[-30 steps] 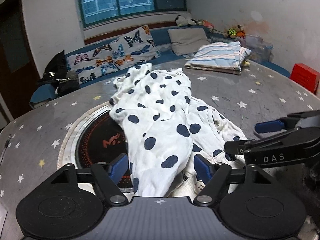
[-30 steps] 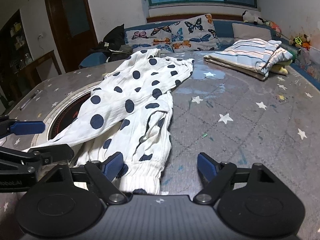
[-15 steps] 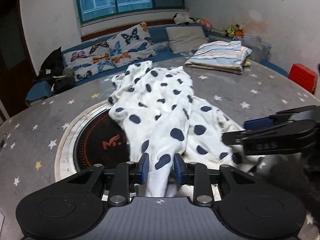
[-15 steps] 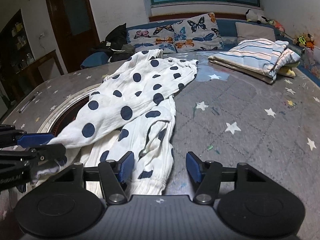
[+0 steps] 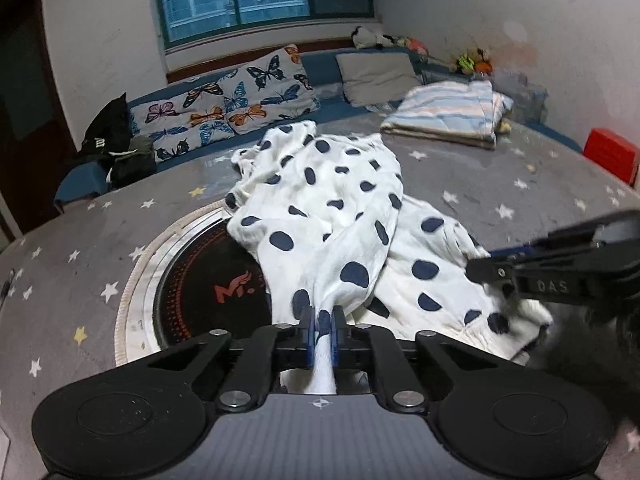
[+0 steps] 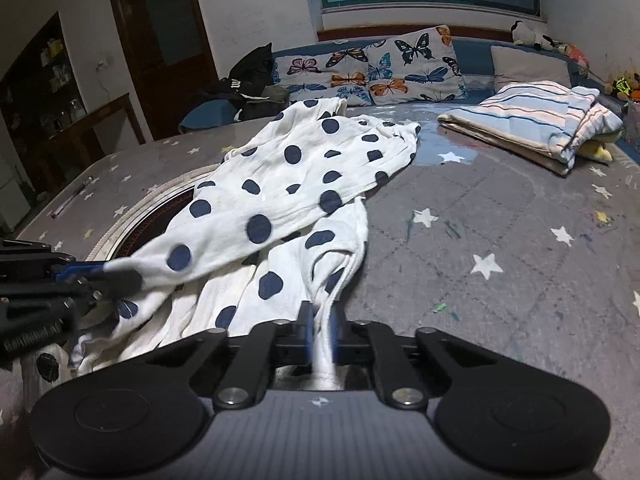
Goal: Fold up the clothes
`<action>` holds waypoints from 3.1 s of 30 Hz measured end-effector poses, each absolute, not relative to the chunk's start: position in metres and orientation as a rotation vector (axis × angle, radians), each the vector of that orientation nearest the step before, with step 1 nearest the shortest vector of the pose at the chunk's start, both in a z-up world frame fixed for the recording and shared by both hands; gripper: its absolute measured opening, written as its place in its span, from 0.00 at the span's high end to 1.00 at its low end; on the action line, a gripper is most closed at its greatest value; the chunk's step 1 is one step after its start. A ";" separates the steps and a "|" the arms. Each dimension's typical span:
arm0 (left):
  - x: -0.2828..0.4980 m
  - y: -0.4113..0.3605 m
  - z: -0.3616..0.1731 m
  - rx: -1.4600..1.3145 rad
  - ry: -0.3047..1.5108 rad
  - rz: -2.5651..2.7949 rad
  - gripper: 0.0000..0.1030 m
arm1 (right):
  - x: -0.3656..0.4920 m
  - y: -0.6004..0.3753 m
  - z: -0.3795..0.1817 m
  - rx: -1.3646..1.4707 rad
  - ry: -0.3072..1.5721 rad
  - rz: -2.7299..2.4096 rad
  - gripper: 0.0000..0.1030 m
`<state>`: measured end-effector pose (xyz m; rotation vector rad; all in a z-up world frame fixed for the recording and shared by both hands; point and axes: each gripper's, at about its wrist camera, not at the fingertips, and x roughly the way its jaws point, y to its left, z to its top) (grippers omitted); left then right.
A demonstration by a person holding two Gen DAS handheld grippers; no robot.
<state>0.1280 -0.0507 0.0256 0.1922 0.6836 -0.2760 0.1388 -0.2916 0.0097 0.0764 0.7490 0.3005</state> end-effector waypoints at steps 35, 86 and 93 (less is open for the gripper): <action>0.014 -0.020 0.044 0.087 0.670 -0.387 0.51 | 0.081 -0.361 0.057 0.089 0.716 0.290 0.65; 0.011 0.048 0.008 -0.147 0.745 -0.282 0.84 | 0.289 -0.088 0.181 -0.121 0.555 0.544 0.94; 0.003 0.065 0.005 -0.198 0.768 -0.230 0.84 | 0.291 -0.032 0.166 -0.088 0.589 0.640 0.83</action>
